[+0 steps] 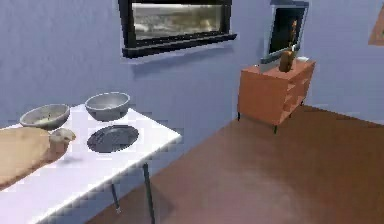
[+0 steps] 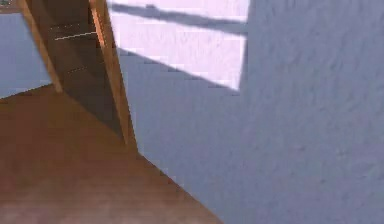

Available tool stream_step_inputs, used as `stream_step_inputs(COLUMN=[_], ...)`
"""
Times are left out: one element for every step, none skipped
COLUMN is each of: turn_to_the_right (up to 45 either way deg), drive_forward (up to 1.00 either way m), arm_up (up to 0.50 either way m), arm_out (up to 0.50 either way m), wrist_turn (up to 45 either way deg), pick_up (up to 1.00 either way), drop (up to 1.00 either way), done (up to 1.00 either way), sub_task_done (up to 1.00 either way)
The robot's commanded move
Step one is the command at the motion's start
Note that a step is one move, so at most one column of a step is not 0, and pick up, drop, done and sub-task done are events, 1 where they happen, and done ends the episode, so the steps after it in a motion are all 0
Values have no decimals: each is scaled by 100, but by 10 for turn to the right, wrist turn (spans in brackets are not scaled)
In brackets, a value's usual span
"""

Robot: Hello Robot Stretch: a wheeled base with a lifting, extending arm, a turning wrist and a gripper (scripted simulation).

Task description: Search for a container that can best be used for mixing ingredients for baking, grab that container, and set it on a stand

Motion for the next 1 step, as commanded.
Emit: stream_step_inputs(turn_to_the_right=[-450], drive_forward=[0], arm_up=[0], arm_out=[0], wrist_turn=[0], pick_up=[0], drop=[0], done=[0], sub_task_done=[0])
